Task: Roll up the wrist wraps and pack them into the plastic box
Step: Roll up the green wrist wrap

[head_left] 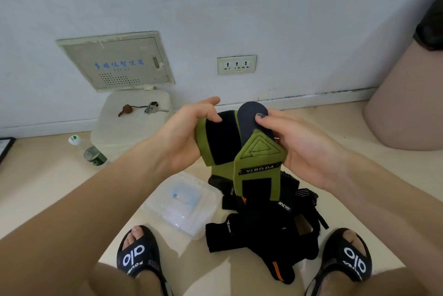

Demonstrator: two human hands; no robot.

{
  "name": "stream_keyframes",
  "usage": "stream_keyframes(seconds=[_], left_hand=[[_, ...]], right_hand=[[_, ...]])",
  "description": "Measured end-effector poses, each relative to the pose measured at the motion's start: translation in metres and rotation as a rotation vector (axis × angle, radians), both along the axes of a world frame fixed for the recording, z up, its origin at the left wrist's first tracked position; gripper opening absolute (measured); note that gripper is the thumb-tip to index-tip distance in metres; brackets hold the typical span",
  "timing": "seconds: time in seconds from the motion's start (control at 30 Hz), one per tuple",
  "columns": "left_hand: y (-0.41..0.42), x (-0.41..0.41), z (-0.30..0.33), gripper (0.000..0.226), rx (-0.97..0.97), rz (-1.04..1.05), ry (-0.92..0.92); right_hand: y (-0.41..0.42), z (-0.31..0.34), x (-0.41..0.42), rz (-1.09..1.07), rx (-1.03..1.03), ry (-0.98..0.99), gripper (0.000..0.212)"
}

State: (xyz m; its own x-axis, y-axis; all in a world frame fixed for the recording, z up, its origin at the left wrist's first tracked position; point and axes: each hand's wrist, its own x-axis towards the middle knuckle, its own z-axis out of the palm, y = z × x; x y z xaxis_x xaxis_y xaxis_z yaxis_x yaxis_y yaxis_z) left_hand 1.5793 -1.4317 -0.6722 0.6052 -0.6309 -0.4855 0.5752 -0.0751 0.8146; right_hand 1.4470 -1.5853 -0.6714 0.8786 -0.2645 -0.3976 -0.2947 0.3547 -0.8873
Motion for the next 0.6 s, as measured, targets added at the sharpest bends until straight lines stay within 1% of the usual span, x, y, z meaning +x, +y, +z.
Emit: stream_keyframes(seconds=[0.1,0.23,0.3,0.43,0.5,0.6], left_hand=[[-0.001,0.002,0.003,0.038,0.007,0.005,0.023],[-0.004,0.001,0.001,0.029,0.014,0.052,0.039],[-0.002,0.003,0.003,0.033,0.01,0.064,0.031],[0.007,0.019,0.009,0.037,0.038,0.233,-0.037],[0.01,0.025,0.009,0.04,0.032,0.275,-0.074],[0.008,0.027,0.007,0.052,0.01,0.302,-0.174]], right_hand=[[-0.002,0.003,-0.001,-0.02,0.009,0.004,0.029],[-0.009,0.007,-0.003,-0.019,0.027,0.023,0.029],[-0.011,0.012,-0.005,-0.042,0.054,0.035,0.027],[-0.021,0.021,-0.01,-0.163,0.081,0.048,0.024],[-0.025,0.022,-0.01,-0.203,0.079,0.039,0.025],[-0.021,0.018,-0.008,-0.188,0.072,0.028,0.024]])
